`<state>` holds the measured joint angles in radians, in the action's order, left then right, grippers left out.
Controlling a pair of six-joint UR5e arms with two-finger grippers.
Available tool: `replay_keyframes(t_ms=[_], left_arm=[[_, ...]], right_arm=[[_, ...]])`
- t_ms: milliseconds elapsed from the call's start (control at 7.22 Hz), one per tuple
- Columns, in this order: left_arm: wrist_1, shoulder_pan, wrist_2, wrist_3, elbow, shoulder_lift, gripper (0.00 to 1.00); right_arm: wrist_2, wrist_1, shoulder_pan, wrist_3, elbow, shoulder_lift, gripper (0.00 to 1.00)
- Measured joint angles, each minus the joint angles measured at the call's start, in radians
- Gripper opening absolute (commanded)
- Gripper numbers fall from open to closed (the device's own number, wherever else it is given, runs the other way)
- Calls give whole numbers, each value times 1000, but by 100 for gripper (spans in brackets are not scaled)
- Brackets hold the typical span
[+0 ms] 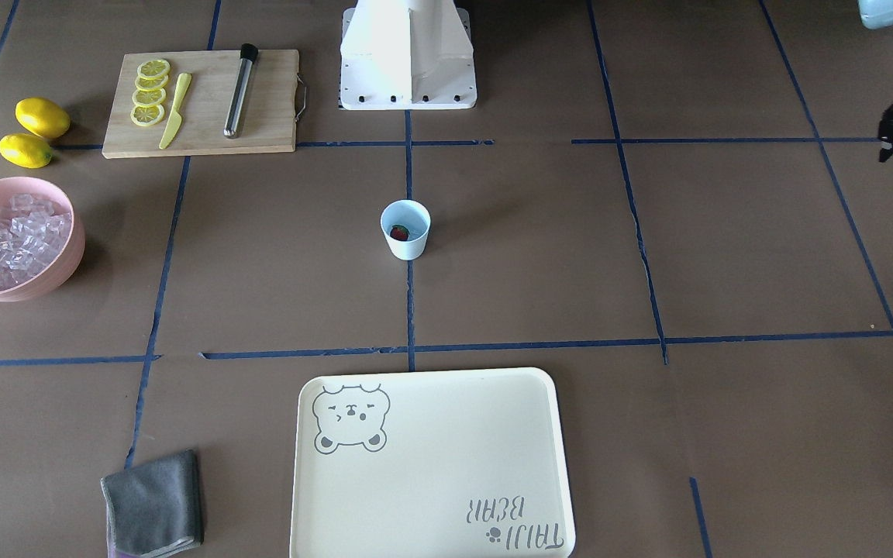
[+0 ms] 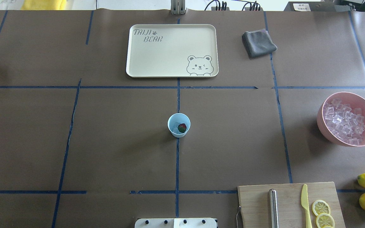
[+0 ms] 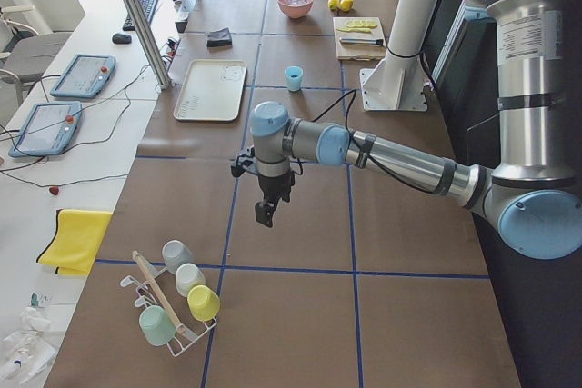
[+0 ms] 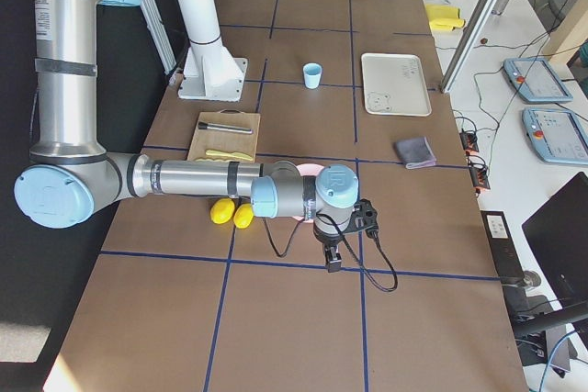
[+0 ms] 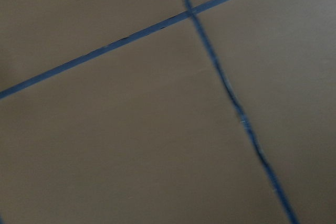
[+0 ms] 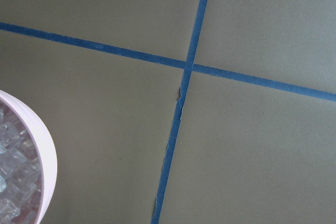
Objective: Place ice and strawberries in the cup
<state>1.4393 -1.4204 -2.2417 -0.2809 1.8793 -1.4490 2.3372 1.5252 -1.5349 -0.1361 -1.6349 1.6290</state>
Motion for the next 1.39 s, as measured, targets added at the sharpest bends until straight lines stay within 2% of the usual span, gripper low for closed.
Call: replay_keyframes(t_ms=[139, 416, 831, 1385], left_arm=[[-20, -81, -84, -112, -121, -11, 100], [-99, -127, -144, -167, -186, -13, 100], [-123, -137, -153, -37, -129, 3, 100], [-96, -140, -151, 13, -23, 57, 100]], right_arm=[[4, 9, -2, 1, 0, -3, 100], [6, 12, -3, 3, -1, -4, 100], [0, 7, -4, 4, -6, 4, 100], [-48, -2, -4, -5, -18, 23, 100]])
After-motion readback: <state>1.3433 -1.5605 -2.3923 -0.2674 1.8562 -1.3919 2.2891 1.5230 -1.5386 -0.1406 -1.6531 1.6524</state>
